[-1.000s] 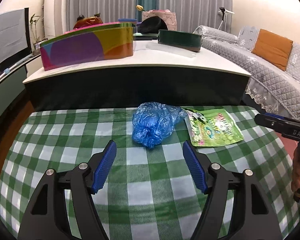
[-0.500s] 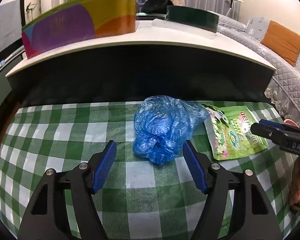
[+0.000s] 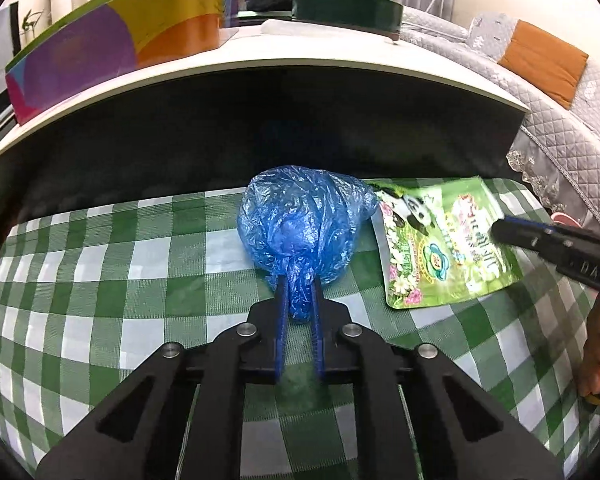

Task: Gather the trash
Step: 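Grasp the blue plastic bag with the left gripper while the right gripper grasps the green panda pouch, then lift and carry the blue bag and green pouch over the pink bin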

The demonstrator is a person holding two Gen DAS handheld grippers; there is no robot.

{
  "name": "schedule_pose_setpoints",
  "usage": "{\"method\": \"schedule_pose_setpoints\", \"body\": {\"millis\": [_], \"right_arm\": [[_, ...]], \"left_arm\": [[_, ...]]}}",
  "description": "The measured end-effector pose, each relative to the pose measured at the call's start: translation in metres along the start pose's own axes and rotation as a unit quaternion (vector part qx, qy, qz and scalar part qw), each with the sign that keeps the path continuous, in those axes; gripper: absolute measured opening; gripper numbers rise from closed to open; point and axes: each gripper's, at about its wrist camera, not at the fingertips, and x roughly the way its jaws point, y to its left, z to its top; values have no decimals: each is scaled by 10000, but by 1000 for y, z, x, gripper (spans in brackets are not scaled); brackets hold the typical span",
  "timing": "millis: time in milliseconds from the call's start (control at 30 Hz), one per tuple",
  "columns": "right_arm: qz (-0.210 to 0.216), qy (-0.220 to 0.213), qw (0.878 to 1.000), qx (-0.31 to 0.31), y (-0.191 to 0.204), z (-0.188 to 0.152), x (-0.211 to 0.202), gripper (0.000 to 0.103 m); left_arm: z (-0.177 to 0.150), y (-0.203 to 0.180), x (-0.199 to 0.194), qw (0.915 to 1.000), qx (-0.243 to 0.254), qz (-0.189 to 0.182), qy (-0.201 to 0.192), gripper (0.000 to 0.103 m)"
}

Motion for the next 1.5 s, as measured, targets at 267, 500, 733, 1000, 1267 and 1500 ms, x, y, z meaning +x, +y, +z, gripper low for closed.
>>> {"method": "schedule_pose_setpoints", "body": {"millis": [267, 500, 733, 1000, 1267, 1500], "right_arm": [[-97, -284, 9995, -118, 3, 3, -49, 3], [-322, -431, 9980, -344, 10, -1, -92, 3], [-535, -575, 9959, -458, 12, -14, -136, 2], [-742, -773, 9919, -678, 15, -21, -187, 2], [-998, -1118, 9858, -759, 1, -29, -245, 2], [-1181, -1253, 9838, -498, -22, -50, -254, 3]], "left_arm": [[-6, 0, -23, 9997, -142, -137, -134, 7], [-12, -9, -55, 9992, -110, -236, -300, 6], [-21, -35, -85, 9980, 173, -308, -523, 6], [-32, -41, -124, 9960, 161, -406, -783, 6], [-46, -56, -148, 9948, 135, -501, -881, 6], [-56, -75, -151, 9947, 256, -478, -876, 6]]}}
